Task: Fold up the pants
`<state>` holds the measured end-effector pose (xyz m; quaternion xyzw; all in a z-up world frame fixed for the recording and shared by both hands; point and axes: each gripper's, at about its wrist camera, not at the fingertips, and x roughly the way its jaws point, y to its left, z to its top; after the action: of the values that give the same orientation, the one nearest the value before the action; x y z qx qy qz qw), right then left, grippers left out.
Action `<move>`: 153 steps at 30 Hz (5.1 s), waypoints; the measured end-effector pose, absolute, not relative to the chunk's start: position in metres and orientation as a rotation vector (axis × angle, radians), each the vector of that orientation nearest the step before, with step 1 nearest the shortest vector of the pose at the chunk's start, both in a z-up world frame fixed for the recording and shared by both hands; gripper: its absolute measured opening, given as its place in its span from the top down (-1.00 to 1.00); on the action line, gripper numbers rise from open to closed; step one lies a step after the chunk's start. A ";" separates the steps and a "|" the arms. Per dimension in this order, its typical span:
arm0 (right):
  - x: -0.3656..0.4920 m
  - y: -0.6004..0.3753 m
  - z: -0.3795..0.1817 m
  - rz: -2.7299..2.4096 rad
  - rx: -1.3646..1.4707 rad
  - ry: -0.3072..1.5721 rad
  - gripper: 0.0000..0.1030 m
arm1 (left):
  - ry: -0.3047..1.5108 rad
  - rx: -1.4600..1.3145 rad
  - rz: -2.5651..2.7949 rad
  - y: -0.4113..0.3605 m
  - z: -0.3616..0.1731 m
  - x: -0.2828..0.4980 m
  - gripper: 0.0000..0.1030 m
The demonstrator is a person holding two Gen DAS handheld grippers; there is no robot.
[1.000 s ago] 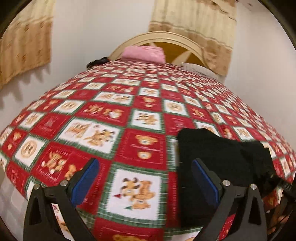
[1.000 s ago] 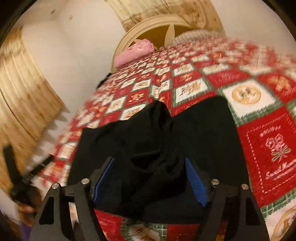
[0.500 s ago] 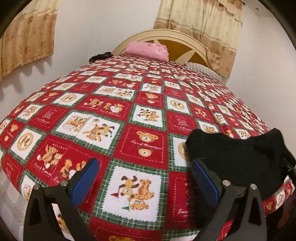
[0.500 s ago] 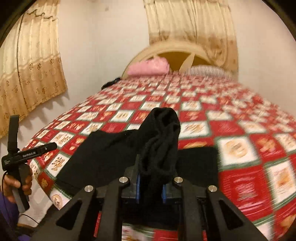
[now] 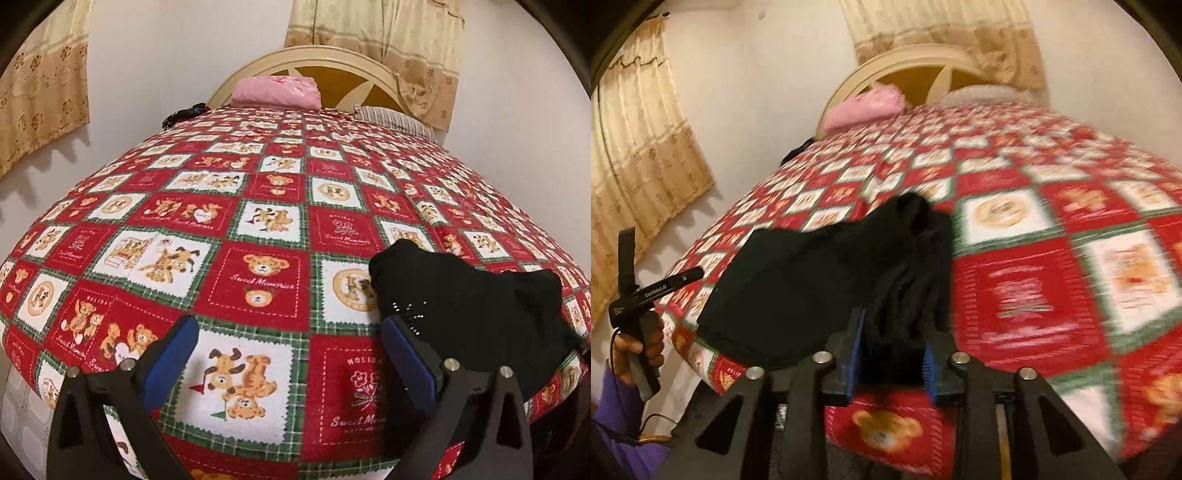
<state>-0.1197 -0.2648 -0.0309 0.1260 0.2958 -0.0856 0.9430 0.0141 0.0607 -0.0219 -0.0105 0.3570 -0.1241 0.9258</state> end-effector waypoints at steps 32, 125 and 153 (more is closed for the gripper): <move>0.103 -0.160 -0.002 0.298 0.342 0.619 0.66 | 0.741 0.022 -0.318 0.013 -0.065 -0.020 -0.87; -0.023 -0.123 -0.053 0.384 0.156 0.578 0.06 | 0.972 -0.006 -0.374 -0.011 -0.033 0.088 -0.82; -0.031 -0.278 -0.045 -0.069 0.300 0.567 0.06 | 0.874 0.083 -0.340 -0.044 -0.037 0.047 -0.91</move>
<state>-0.0307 -0.2781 -0.0454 0.1475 0.2787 -0.0339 0.9484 0.0466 -0.0435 -0.0373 0.0398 0.4209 -0.1636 0.8913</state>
